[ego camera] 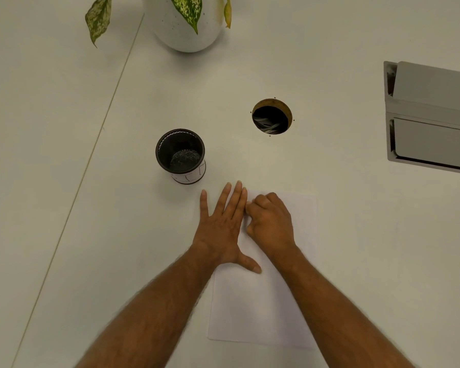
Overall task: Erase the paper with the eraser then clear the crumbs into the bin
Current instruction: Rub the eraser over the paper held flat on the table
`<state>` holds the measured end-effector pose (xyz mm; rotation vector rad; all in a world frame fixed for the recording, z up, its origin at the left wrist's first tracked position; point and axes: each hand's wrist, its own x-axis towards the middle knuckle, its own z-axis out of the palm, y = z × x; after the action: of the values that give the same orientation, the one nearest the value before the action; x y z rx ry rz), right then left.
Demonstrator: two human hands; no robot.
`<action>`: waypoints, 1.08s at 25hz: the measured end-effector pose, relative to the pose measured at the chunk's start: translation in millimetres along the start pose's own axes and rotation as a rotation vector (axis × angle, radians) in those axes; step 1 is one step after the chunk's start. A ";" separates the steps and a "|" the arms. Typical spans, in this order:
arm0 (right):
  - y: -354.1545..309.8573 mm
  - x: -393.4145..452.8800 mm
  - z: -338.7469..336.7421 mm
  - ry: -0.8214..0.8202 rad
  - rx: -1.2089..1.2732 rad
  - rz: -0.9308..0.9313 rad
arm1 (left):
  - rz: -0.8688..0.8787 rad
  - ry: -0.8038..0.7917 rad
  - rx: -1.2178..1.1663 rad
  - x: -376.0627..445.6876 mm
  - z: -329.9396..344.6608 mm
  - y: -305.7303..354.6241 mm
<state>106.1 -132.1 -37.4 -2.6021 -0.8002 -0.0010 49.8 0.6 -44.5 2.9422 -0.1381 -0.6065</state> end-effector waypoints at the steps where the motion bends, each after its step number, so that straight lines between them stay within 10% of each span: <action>1: 1.8 1.1 0.0 -0.008 0.008 -0.005 | -0.001 0.007 0.001 0.1 0.4 -0.3; 9: 25.3 -26.2 -16.5 0.121 0.457 0.187 | 0.006 0.004 -0.022 0.0 -0.4 -2.4; 27: 5.3 -87.9 -8.3 0.004 0.063 -0.147 | -0.055 -0.002 -0.018 -7.8 1.8 -3.9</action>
<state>36.5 -186.5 -42.5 -2.4778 -0.9731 -0.0233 42.2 5.1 -43.7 2.9365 -0.0524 -0.6147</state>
